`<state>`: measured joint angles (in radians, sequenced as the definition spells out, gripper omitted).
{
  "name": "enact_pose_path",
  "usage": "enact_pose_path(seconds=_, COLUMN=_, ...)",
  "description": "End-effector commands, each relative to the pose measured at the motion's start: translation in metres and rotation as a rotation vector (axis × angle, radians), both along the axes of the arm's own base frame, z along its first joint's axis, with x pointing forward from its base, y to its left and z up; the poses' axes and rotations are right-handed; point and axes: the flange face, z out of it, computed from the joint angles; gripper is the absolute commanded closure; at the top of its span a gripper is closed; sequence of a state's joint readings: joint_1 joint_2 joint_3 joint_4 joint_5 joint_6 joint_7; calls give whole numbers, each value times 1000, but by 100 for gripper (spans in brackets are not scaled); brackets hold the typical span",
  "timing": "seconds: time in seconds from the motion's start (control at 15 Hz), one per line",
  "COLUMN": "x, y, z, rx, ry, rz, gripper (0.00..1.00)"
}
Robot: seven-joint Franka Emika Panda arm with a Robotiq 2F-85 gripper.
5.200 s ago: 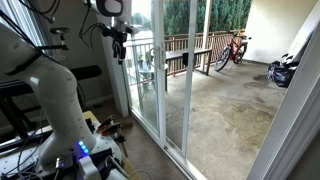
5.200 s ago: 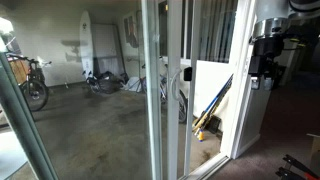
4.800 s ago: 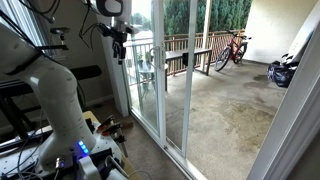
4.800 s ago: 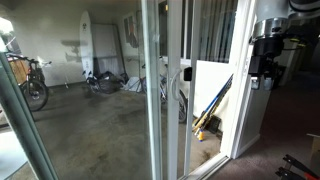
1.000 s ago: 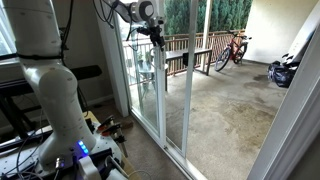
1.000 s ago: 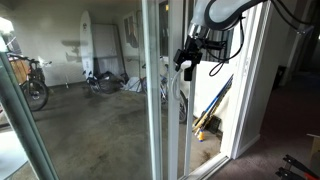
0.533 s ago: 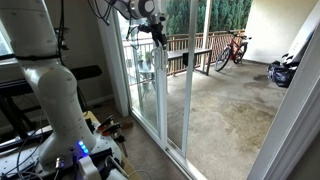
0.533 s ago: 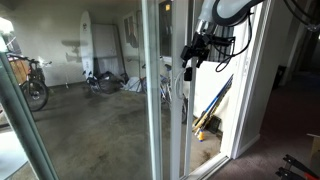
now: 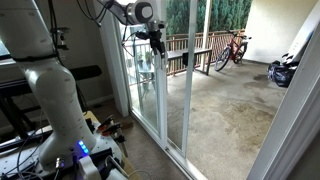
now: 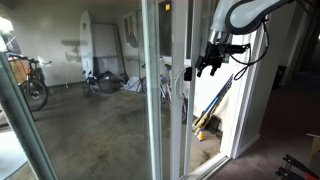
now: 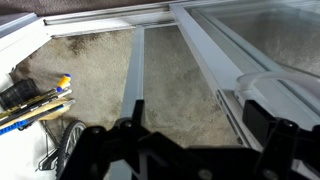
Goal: Slid the glass door to the right
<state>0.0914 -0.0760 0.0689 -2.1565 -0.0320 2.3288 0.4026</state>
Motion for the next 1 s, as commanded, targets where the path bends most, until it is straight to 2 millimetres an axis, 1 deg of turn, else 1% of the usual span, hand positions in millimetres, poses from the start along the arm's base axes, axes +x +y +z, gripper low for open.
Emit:
enact_pose_path(seconds=0.0, x=-17, y=27, z=25, rx=26, ry=-125, rz=53, gripper=0)
enact_pose_path(seconds=0.13, x=-16, y=41, z=42, rx=58, ry=-169, rz=67, gripper=0)
enact_pose_path(seconds=0.27, x=-13, y=46, z=54, rx=85, ry=-196, rz=66, gripper=0)
enact_pose_path(seconds=0.53, x=6, y=39, z=55, rx=105, ry=-212, rz=37, gripper=0)
enact_pose_path(seconds=0.73, x=21, y=42, z=55, rx=141, ry=-213, rz=26, gripper=0)
enact_pose_path(seconds=0.93, x=31, y=44, z=50, rx=152, ry=-199, rz=18, gripper=0)
